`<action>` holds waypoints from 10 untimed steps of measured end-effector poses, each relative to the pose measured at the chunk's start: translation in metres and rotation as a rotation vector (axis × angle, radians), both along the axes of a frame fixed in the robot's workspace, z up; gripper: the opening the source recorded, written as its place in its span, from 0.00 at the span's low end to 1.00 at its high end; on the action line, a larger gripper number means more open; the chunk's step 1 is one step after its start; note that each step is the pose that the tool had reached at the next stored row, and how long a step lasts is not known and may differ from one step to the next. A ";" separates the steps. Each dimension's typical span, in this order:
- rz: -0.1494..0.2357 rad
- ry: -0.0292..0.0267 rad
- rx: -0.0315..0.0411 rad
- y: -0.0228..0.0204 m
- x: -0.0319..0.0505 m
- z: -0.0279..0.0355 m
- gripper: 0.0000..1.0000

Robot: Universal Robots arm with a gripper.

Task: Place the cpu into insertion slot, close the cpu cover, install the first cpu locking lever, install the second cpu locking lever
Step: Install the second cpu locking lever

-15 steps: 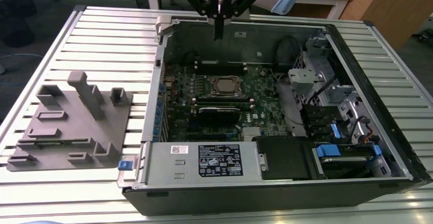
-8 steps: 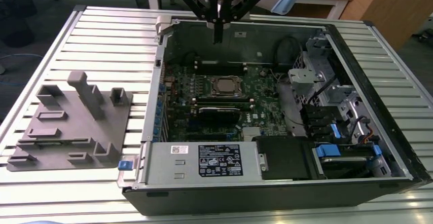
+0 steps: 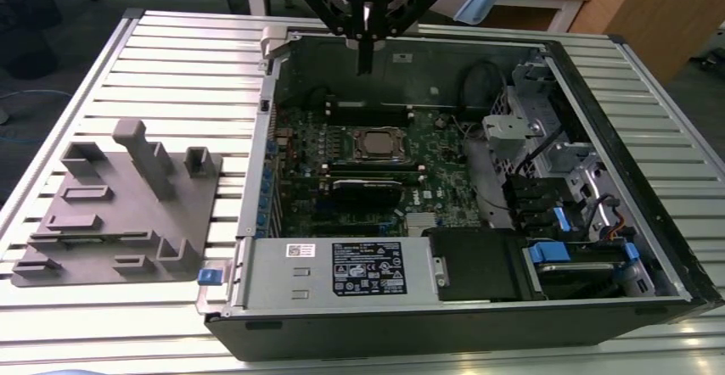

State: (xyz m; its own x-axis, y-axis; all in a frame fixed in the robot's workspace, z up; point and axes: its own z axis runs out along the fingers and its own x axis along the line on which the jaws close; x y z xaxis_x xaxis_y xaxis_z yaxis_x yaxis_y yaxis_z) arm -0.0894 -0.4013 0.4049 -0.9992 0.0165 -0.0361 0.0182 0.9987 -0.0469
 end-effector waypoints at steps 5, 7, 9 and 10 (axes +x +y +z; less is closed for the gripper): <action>0.000 0.0000 0.0105 0.0000 0.0000 -0.0058 0.11; 0.000 0.0001 0.0105 0.0000 0.0000 -0.0058 0.11; 0.000 0.0001 0.0106 0.0000 0.0000 -0.0059 0.11; 0.000 0.0000 0.0106 0.0000 0.0000 -0.0060 0.11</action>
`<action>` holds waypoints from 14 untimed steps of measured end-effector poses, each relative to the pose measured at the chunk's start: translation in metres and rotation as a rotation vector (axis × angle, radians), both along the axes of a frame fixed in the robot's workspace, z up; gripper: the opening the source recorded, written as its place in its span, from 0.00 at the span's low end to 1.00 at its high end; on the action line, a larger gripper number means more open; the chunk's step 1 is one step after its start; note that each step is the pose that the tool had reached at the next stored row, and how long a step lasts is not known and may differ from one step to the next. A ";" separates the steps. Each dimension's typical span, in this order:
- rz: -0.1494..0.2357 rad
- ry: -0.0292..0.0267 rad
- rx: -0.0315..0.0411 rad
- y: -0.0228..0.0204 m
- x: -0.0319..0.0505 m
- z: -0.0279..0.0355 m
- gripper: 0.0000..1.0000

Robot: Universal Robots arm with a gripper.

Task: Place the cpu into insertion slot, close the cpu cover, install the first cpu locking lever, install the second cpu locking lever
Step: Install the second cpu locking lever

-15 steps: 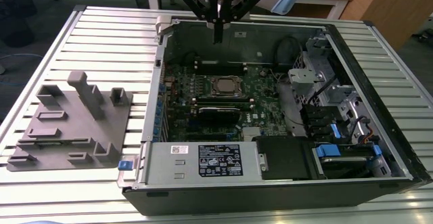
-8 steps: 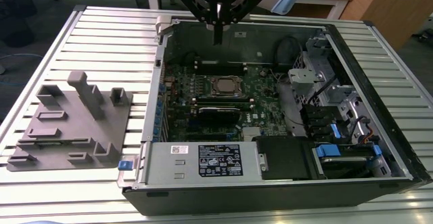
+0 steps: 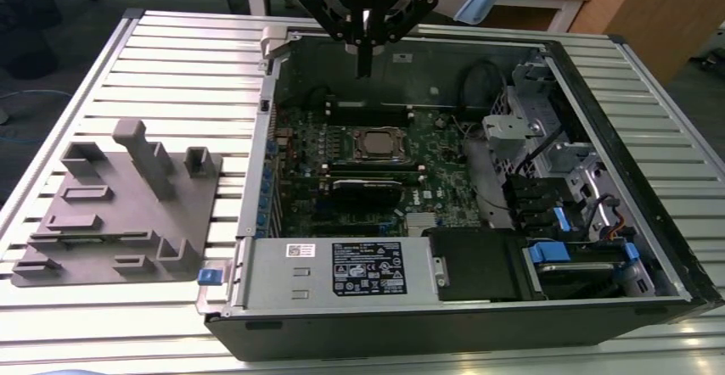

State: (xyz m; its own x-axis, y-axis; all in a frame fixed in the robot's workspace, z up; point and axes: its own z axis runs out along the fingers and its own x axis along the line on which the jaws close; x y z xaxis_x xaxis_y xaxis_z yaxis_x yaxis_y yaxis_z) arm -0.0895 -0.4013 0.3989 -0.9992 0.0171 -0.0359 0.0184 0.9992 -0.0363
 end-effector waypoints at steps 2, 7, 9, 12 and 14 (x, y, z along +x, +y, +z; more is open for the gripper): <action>0.000 0.0000 0.0000 0.0000 0.0000 -0.0002 0.11; 0.000 0.0000 0.0000 0.0000 0.0000 -0.0005 0.11; 0.000 0.0000 0.0022 0.0000 0.0000 -0.0006 0.11; 0.000 0.0000 0.0034 0.0000 0.0000 -0.0005 0.11; 0.000 0.0000 0.0039 0.0000 0.0000 -0.0005 0.11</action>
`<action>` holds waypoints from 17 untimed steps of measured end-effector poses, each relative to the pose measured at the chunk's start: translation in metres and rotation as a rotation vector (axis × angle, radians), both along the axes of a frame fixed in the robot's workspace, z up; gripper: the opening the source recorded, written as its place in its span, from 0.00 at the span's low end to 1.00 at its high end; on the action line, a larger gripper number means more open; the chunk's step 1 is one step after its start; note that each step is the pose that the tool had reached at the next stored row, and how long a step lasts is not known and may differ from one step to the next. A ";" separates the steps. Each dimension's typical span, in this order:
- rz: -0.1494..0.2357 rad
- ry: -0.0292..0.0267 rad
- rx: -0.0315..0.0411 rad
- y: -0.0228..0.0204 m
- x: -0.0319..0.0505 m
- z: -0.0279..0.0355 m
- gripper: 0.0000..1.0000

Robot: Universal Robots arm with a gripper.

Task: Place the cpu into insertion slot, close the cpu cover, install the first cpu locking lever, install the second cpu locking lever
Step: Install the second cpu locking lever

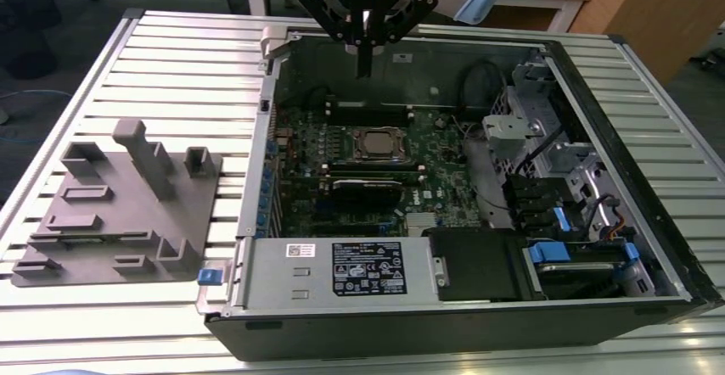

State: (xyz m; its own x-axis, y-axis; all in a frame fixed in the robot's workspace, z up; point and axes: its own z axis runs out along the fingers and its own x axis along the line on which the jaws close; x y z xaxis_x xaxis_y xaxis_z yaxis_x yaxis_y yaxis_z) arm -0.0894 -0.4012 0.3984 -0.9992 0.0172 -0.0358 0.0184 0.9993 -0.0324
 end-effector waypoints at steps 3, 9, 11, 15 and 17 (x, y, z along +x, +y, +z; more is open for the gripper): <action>0.000 0.0000 0.0004 0.0000 0.0000 0.0000 0.11; 0.000 0.0001 0.0003 0.0000 0.0000 -0.0023 0.11; 0.000 0.0000 0.0050 -0.0001 0.0000 -0.0025 0.11; 0.000 -0.0001 0.0335 0.0000 0.0000 -0.0030 0.11; 0.000 -0.0001 0.0337 0.0000 0.0000 -0.0062 0.11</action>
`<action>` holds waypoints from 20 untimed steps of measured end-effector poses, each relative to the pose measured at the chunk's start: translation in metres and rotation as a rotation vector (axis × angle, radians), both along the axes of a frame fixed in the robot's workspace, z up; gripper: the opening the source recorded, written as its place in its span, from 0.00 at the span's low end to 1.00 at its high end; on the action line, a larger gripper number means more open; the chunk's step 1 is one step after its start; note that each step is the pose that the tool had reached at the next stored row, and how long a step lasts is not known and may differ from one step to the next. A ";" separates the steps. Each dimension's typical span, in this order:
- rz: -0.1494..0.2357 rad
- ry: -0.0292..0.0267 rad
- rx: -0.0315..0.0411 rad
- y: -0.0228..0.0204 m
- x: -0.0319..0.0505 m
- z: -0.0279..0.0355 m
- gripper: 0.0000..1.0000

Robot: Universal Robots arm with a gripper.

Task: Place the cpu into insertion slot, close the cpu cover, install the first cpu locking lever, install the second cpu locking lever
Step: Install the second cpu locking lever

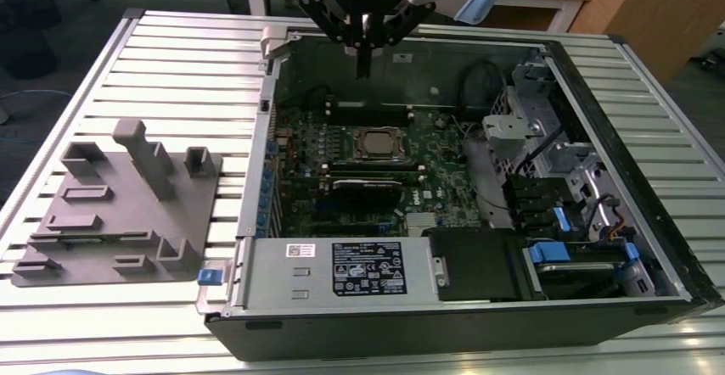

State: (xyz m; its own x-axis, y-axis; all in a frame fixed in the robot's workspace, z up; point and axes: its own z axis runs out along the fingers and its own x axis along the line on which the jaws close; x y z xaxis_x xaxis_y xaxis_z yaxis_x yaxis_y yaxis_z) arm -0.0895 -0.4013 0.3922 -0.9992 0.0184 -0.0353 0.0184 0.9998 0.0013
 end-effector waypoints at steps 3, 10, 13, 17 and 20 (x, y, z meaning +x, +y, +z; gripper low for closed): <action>0.000 0.0002 0.0169 -0.0002 0.0001 -0.0032 0.11; 0.000 0.0000 0.0601 -0.0006 0.0000 -0.0108 0.11; 0.000 0.0001 0.0600 -0.0007 0.0000 -0.0162 0.11; 0.000 0.0004 0.0599 -0.0006 0.0026 -0.0216 0.11; 0.000 0.0014 0.0591 -0.0005 0.0082 -0.0231 0.11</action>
State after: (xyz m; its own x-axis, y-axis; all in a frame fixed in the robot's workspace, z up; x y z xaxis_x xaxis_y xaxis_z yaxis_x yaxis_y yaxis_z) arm -0.0812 -0.4018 0.3691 -0.9993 0.0204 -0.0328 0.0184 0.9980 0.0603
